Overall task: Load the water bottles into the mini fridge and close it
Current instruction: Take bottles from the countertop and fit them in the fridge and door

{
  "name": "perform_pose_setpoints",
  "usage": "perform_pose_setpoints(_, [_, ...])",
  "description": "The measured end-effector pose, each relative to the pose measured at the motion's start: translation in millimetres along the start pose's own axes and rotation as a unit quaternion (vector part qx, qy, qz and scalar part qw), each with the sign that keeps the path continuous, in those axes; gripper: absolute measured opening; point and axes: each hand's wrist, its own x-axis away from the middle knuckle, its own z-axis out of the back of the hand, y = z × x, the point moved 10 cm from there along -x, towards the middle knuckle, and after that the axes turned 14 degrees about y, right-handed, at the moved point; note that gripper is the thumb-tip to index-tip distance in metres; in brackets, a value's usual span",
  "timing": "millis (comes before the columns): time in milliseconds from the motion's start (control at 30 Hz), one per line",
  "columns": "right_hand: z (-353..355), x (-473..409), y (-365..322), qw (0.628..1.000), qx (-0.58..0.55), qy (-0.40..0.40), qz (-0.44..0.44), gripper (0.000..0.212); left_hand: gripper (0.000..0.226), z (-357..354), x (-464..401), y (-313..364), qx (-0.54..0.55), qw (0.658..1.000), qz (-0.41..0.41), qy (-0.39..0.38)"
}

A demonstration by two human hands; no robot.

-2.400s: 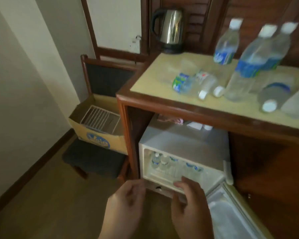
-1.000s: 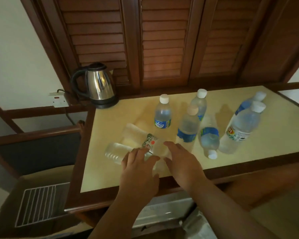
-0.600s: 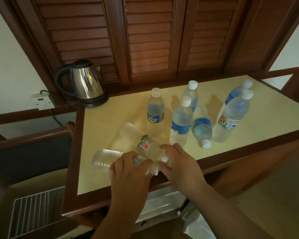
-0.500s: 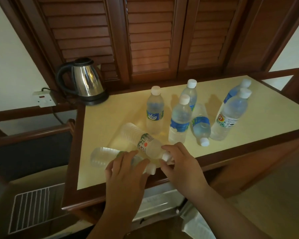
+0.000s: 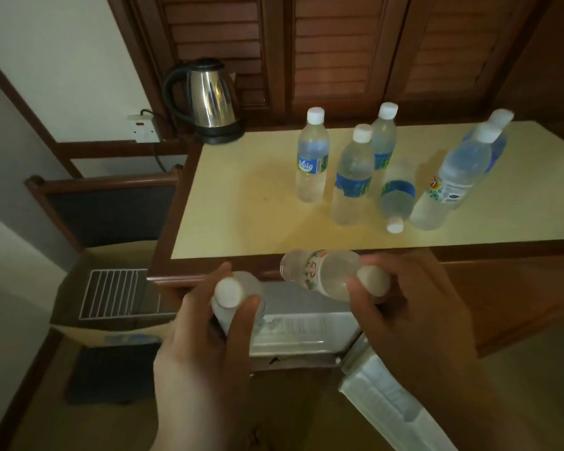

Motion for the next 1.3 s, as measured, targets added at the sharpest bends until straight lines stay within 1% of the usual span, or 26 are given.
perform_pose_setpoints(100, [10.5, 26.7, 5.4, 0.999, -0.017, -0.032, -0.002, 0.026, 0.04, 10.1, 43.0, -6.0, 0.009, 1.0, 0.017, 0.018])
perform_pose_setpoints(167, [8.3, 50.7, 15.7, 0.998, -0.03, -0.059, -0.014, 0.025, 0.035, 10.2, 67.7, -12.4, -0.007, 1.0, 0.002, 0.03])
perform_pose_setpoints(233, [-1.8, 76.9, 29.0, 0.995, -0.039, -0.092, -0.03, 0.022, 0.031, 2.7, 90.0, -26.4, -0.031, 0.999, 0.005, 0.021])
perform_pose_setpoints(367, [-38.3, 133.8, 63.3, 0.987, -0.025, -0.154, -0.045, 0.022, 0.029, -33.8, 133.8, -80.1, -0.046, 0.996, 0.068, -0.027])
perform_pose_setpoints(467, [-74.2, 180.0, 100.6, 0.975, -0.011, -0.205, -0.079, 0.021, 0.023, -72.1, 161.0, -122.8, -0.057, 0.992, 0.076, -0.082])
perform_pose_setpoints(533, [-98.9, 209.1, 125.6, 0.968, 0.003, -0.235, -0.092, 0.027, 0.02, -96.3, 176.7, -156.2, -0.064, 0.987, 0.094, -0.113])
perform_pose_setpoints(600, [-125.3, 236.5, 149.9, 0.962, 0.019, -0.257, -0.092, 0.03, 0.021, -120.8, 191.2, -192.6, -0.073, 0.98, 0.12, -0.144])
perform_pose_setpoints(700, [-168.8, 276.8, 187.5, 0.957, 0.033, -0.273, -0.09, 0.03, 0.027, -164.9, 214.9, -250.2, -0.085, 0.966, 0.13, -0.207])
perform_pose_setpoints(767, [-202.0, 304.3, 216.0, 0.951, 0.05, -0.287, -0.101, 0.031, 0.026, -189.4, 226.6, -288.5, -0.113, 0.961, 0.116, -0.225])
perform_pose_setpoints(833, [-236.0, 328.4, 247.8, 0.945, 0.075, -0.292, -0.125, 0.031, 0.024, -211.1, 235.6, -326.8, -0.125, 0.958, 0.12, -0.228])
perform_pose_setpoints(900, [-269.5, 347.3, 276.8, 0.94, 0.095, -0.295, -0.145, 0.031, 0.024, -234.1, 245.4, -363.7, -0.113, 0.955, 0.143, -0.234])
perform_pose_setpoints(967, [-302.0, 362.8, 305.5, 0.932, 0.109, -0.3, -0.171, 0.033, 0.021, -259.4, 253.1, -393.4, -0.102, 0.954, 0.146, -0.241])
perform_pose_setpoints(1033, [-333.1, 376.2, 334.4, 0.924, 0.124, -0.307, -0.191, 0.035, 0.018, -284.9, 257.4, -416.5, -0.095, 0.955, 0.142, -0.242])
perform_pose_setpoints(1100, [-361.3, 388.1, 359.9, 0.921, 0.134, -0.309, -0.195, 0.035, 0.02, -304.9, 259.6, -438.6, -0.103, 0.957, 0.141, -0.231])
perform_pose_setpoints(1300, [-425.0, 403.5, 419.0, 0.928, 0.126, -0.274, -0.221, 0.036, 0.021, -345.0, 270.4, -488.4, -0.109, 0.958, 0.143, -0.223])
